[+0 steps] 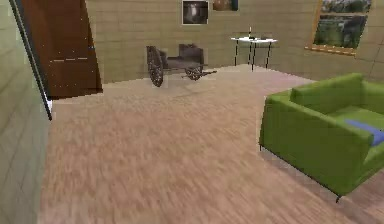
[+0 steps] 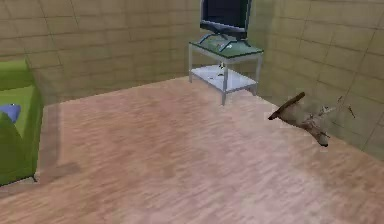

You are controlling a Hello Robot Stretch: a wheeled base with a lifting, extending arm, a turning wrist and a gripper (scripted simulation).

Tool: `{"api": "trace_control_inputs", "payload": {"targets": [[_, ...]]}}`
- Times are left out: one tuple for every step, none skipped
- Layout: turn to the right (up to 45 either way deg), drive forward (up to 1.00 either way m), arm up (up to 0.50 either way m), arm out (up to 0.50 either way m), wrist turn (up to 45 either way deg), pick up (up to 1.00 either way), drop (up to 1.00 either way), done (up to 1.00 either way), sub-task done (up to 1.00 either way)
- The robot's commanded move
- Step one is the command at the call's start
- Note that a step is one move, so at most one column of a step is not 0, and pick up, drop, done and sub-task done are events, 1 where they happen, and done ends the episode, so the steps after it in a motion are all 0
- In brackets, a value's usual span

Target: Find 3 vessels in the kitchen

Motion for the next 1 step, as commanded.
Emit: {"api": "trace_control_inputs", "payload": {"targets": [[-30.0,0.00,0.00,0.00,0.0,0.00,0.00,0.00,0.00]]}}
